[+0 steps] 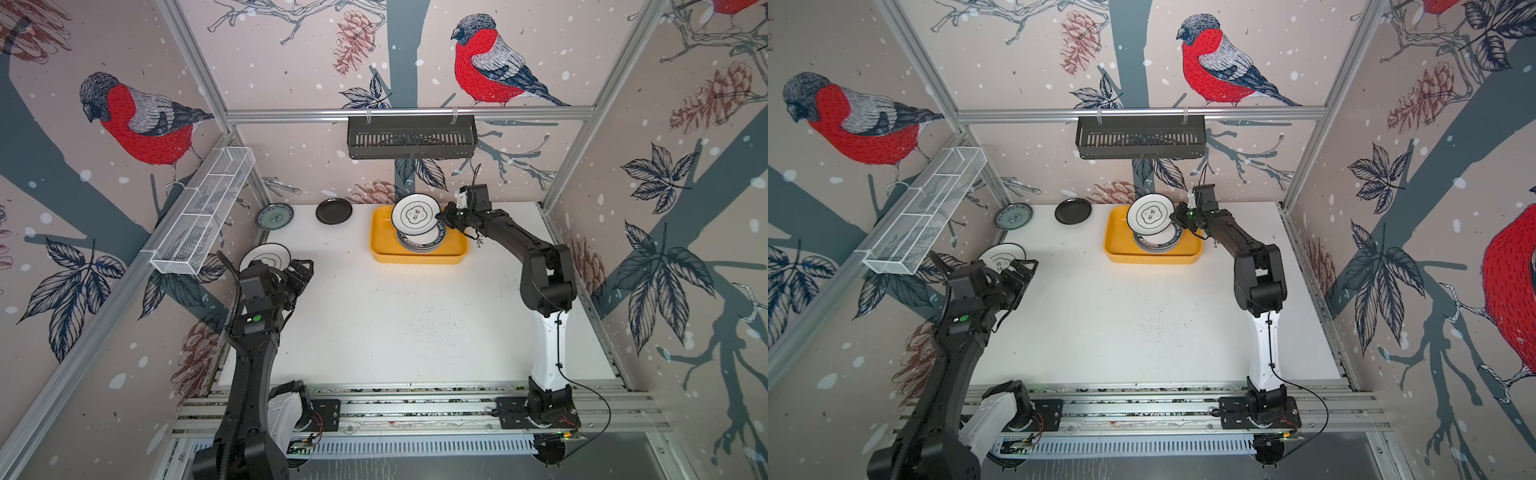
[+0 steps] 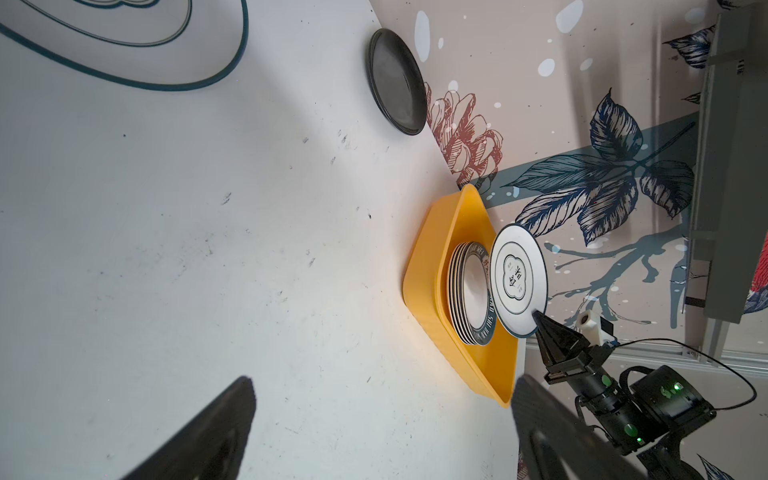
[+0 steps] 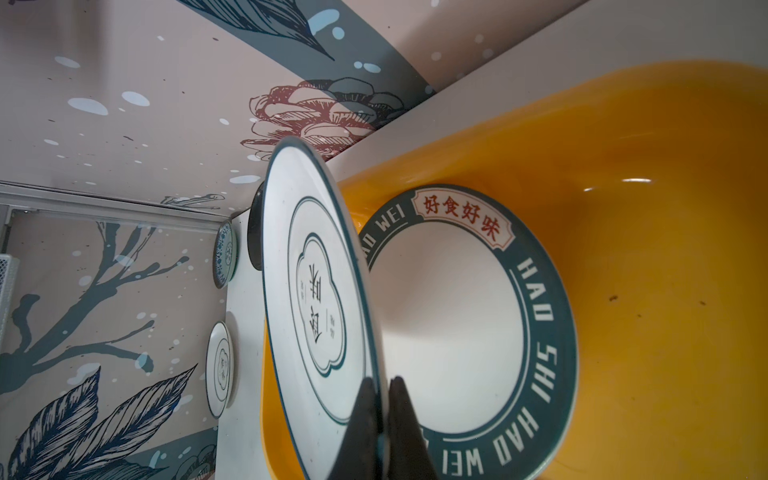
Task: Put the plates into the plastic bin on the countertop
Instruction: 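Lower the white plate onto the bin stack with the right gripper while the left withdraws, then open the right gripper over the stack while the left gripper grips the last white plate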
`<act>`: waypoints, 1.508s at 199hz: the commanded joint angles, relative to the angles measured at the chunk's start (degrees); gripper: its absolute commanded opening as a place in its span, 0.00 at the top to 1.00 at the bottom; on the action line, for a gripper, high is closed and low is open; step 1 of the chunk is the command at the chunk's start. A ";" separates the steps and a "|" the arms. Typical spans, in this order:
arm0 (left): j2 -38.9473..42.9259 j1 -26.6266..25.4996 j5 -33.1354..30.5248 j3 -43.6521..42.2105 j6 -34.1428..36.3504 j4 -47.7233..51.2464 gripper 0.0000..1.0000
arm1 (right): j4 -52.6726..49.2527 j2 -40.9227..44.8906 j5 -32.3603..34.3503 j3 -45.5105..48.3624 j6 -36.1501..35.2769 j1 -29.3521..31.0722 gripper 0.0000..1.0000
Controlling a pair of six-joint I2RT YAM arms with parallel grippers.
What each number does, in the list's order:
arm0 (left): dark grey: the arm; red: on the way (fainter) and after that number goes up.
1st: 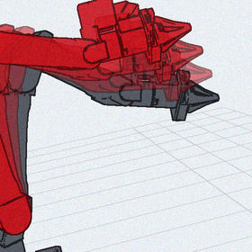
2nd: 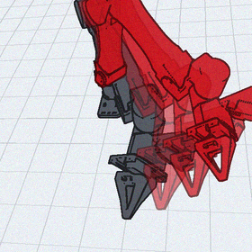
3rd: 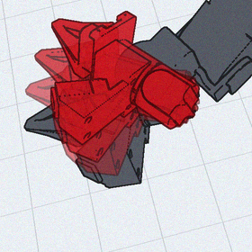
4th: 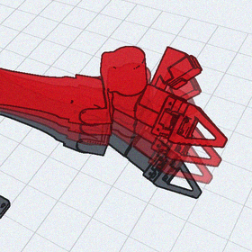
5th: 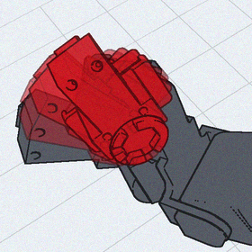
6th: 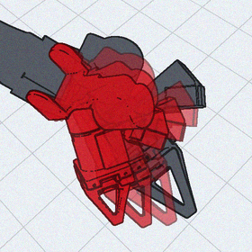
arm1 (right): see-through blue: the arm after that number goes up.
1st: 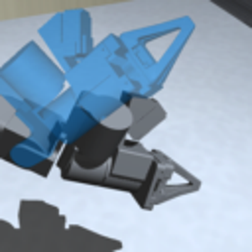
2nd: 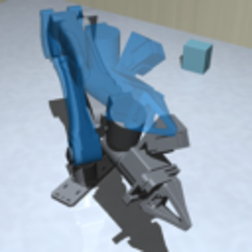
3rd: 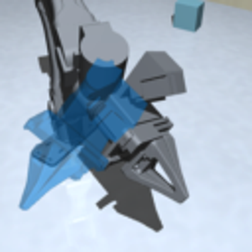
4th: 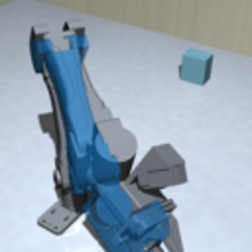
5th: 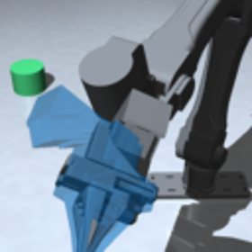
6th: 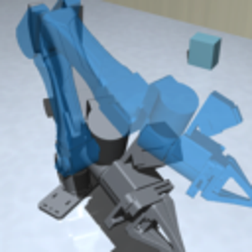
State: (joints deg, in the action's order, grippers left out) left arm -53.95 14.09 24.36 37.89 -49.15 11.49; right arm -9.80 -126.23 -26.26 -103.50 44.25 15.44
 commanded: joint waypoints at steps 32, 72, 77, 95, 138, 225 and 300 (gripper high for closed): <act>-5.11 0.06 1.10 0.68 0.94 -7.42 0.04 | 1.24 -0.36 4.67 0.32 1.83 0.17 0.96; -7.35 0.06 0.05 0.36 0.50 -9.08 0.04 | -0.87 -1.61 6.91 0.67 1.54 0.10 0.92; -7.51 0.02 -0.22 0.26 0.33 -9.30 0.04 | -0.96 -1.77 6.99 0.67 1.54 0.03 0.91; -7.83 0.22 -0.96 -0.30 -0.37 -10.50 0.04 | -1.01 -2.25 7.28 0.58 1.89 -0.13 0.91; -9.21 0.90 -1.27 -0.60 -1.00 -11.32 0.04 | -3.38 -3.14 7.56 -0.16 1.63 -0.06 0.91; -11.62 2.21 -0.36 -0.66 -0.78 -12.71 0.04 | -6.79 -3.34 9.02 -1.29 0.19 -0.12 0.47; -11.74 10.17 -0.40 -0.57 1.88 -9.61 0.04 | -9.45 -2.11 11.70 -3.21 -3.49 1.26 0.16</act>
State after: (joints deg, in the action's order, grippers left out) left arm -66.15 21.63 24.16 37.12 -49.45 2.07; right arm -18.15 -129.27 -16.10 -105.95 43.38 15.90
